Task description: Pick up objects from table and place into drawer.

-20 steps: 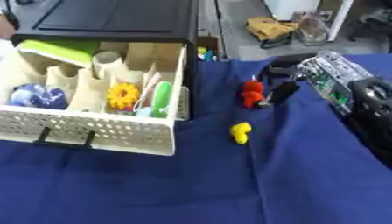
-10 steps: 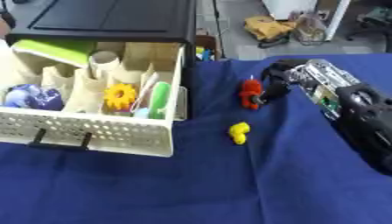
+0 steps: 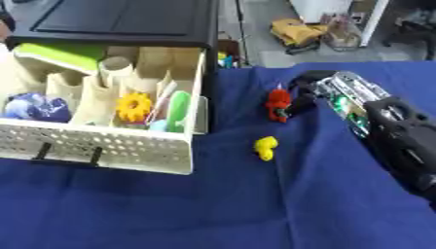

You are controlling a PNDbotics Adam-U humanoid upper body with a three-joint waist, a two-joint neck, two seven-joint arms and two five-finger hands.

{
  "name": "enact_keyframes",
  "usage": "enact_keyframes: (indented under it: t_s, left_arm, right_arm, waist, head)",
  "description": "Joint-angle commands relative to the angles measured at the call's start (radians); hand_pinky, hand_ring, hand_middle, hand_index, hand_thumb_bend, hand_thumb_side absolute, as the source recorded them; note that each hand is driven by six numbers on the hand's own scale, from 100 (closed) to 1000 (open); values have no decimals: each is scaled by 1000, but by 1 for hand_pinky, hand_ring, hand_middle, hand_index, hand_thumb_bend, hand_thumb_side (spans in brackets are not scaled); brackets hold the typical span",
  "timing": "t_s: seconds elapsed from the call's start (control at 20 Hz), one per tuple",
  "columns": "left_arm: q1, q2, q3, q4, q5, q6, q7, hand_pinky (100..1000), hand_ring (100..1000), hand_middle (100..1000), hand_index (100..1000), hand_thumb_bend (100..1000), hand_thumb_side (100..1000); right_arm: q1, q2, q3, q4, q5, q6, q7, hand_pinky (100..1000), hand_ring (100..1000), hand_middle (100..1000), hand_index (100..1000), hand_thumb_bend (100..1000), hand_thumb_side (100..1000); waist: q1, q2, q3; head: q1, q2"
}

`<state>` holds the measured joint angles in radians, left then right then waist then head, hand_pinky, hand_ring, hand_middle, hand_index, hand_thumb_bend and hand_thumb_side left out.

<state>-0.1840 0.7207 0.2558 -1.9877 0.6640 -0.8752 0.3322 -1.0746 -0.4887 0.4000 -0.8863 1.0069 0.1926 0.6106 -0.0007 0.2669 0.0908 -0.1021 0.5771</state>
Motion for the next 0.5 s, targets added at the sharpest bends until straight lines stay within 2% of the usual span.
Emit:
enact_keyframes:
  t_s: [0.05, 0.3, 0.5]
  left_arm:
    - [-10, 20, 5, -12, 1, -32, 29, 634, 777, 750, 876, 155, 983]
    - [-13, 19, 3, -12, 1, -31, 27, 634, 777, 750, 876, 154, 982]
    - [-15, 17, 2, -12, 0, -29, 25, 634, 777, 750, 877, 154, 982]
  right_arm:
    - [-31, -2, -14, 6, -20, 15, 1, 809, 902, 688, 913, 439, 739]
    - [-35, 17, -26, 37, -38, 40, -2, 804, 900, 678, 912, 442, 750]
    - [-36, 27, -39, 76, -18, 58, -24, 803, 897, 679, 913, 438, 747]
  waist:
    - [3, -13, 3]
    - [1, -9, 5]
    - [-2, -6, 7]
  head:
    - [-5, -15]
    - [-6, -17]
    - [-8, -20]
